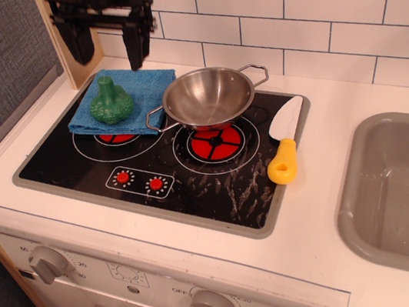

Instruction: Place the pan in the front edge of the stove.

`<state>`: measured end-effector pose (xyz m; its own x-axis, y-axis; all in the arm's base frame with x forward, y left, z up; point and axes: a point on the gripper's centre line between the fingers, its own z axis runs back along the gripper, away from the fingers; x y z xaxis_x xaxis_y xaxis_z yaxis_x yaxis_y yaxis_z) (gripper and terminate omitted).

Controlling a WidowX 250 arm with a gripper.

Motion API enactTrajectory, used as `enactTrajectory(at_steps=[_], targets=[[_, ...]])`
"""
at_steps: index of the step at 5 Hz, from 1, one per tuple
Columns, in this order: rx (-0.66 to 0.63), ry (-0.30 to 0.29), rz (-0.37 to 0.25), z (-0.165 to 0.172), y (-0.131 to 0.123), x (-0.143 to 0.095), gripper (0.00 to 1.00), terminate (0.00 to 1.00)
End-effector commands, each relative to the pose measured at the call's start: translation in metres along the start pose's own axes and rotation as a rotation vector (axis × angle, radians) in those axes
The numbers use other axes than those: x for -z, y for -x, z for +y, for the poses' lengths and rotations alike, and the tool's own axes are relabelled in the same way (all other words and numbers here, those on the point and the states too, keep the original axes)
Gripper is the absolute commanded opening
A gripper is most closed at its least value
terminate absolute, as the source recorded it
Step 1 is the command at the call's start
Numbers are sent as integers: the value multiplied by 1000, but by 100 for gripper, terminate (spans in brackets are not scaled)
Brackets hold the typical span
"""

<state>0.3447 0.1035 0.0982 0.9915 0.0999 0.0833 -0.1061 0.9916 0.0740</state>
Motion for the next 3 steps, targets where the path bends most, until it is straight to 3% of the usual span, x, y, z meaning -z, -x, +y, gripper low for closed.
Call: enactTrajectory(at_steps=[1, 3], targets=[[213, 5, -46, -56, -16, -2, 100, 0], [408, 26, 4, -118, -23, 28, 100, 0]])
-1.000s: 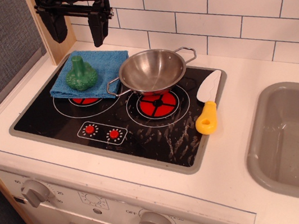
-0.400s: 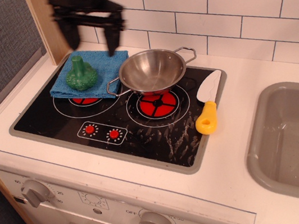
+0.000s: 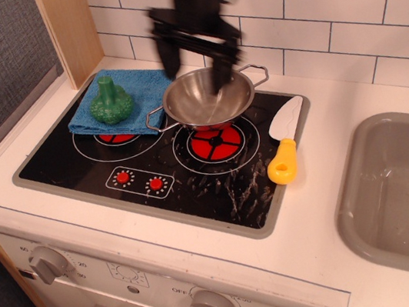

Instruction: Place the pan in the front edge of the stove.

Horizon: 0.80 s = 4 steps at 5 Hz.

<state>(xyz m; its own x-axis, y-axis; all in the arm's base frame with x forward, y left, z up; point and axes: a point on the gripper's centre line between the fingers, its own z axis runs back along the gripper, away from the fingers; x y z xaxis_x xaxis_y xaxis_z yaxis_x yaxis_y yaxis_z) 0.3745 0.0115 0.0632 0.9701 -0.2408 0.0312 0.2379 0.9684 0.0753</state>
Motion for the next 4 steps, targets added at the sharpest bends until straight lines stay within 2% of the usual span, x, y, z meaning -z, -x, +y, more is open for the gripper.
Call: enactTrajectory(at_steps=[1, 2, 3, 4], targets=[[108, 12, 9, -34, -18, 13, 100, 0], [126, 9, 33, -38, -21, 24, 100, 0], [114, 8, 47, -35, -20, 28, 0, 0], [121, 15, 40, -35, -20, 24, 0, 0]])
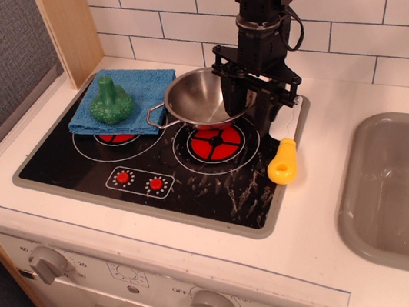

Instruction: Place the pan in the front edge of the stove.

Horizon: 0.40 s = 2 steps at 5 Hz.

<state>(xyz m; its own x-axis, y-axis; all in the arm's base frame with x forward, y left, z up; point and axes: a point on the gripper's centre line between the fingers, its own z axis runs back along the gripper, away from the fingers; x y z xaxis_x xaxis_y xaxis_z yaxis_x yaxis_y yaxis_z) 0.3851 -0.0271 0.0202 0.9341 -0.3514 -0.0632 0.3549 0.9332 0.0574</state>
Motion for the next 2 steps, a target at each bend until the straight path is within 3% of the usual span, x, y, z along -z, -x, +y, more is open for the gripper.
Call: enactTrajectory(at_steps=[1, 2], targets=[[0, -7, -73, 5, 2, -29, 0, 0], [-24, -10, -159, 10, 7, -64, 0, 0]])
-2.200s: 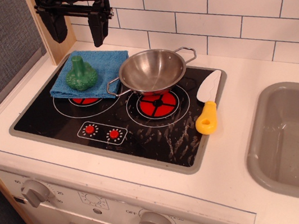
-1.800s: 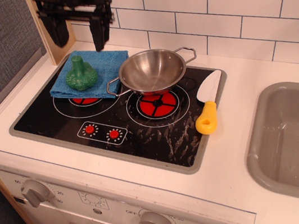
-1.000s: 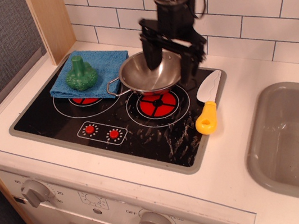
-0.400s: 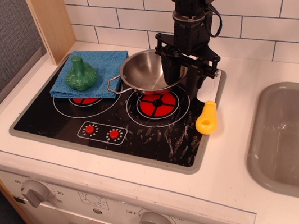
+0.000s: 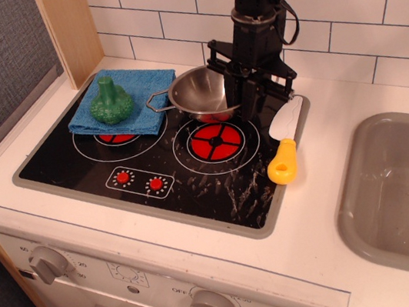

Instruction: Place the pan in the front edge of the stove.

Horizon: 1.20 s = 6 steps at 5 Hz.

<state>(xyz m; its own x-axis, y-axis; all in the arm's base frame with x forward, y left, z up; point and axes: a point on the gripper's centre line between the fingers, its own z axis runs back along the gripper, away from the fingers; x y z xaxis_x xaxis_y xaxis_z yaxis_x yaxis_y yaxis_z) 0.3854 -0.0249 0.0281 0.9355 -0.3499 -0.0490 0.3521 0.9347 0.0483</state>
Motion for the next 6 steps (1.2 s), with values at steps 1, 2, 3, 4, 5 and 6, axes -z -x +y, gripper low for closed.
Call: enactTrajectory(at_steps=[1, 2, 3, 4, 5, 6], targets=[[-22, 2, -204, 3, 21, -81, 0, 0], [13, 34, -194, -12, 41, -80, 0, 0], [31, 56, -125, -26, 70, -60, 0, 0], [40, 46, -87, -32, 92, -47, 0, 0], [60, 46, -74, -42, 101, -42, 0, 0], [83, 35, -48, -52, 103, -33, 0, 0]])
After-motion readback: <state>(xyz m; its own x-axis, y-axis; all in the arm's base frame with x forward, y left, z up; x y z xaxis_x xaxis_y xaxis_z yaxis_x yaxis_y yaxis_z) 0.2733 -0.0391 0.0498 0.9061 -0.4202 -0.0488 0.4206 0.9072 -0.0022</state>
